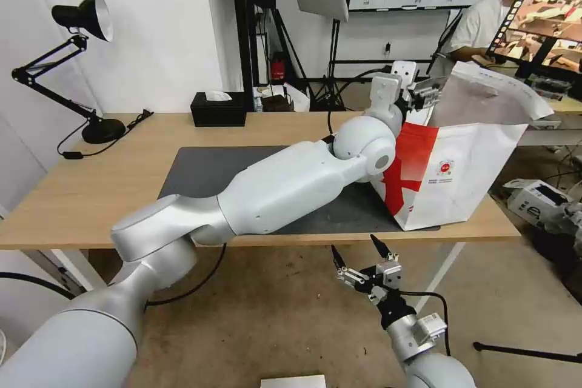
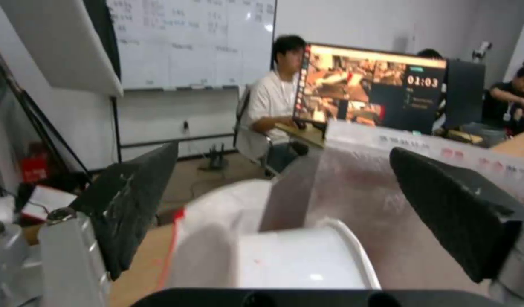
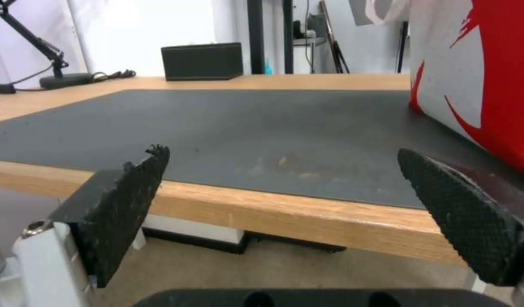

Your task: Pick up the trash from the table and place it into the takeout bag.

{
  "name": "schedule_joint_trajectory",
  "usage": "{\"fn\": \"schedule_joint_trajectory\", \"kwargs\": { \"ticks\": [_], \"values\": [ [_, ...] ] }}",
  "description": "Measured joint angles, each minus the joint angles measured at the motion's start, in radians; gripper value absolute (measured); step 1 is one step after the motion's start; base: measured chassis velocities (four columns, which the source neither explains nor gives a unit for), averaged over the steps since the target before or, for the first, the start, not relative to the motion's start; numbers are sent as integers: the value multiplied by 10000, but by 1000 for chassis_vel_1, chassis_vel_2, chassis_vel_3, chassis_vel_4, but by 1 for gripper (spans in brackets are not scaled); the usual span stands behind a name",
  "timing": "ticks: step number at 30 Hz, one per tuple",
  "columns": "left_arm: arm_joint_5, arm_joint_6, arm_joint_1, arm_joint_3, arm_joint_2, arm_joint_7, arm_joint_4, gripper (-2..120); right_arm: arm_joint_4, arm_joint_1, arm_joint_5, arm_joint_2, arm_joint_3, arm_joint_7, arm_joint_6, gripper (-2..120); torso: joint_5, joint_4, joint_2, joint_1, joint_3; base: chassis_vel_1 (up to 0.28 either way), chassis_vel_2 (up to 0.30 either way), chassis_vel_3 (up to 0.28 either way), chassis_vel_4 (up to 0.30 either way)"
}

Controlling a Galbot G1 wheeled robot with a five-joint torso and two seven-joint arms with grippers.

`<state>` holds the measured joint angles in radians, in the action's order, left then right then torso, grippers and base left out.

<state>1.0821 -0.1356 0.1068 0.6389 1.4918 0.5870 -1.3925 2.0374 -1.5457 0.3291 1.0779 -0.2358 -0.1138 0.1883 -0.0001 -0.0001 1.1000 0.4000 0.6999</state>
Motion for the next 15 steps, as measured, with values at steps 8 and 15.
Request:
{"fn": "schedule_joint_trajectory", "kwargs": {
  "ticks": [8,15],
  "values": [
    [-407,247,52,-93,-1373,158,-1075,100,0,0,0,0,0,-1,0,100,-3,5,1,0,0,0,0,0,0],
    [-416,245,-636,-343,-2863,327,-2380,100,0,-1,0,0,0,-1,0,100,-4,2,0,0,1,0,0,0,0]
  ]
}}
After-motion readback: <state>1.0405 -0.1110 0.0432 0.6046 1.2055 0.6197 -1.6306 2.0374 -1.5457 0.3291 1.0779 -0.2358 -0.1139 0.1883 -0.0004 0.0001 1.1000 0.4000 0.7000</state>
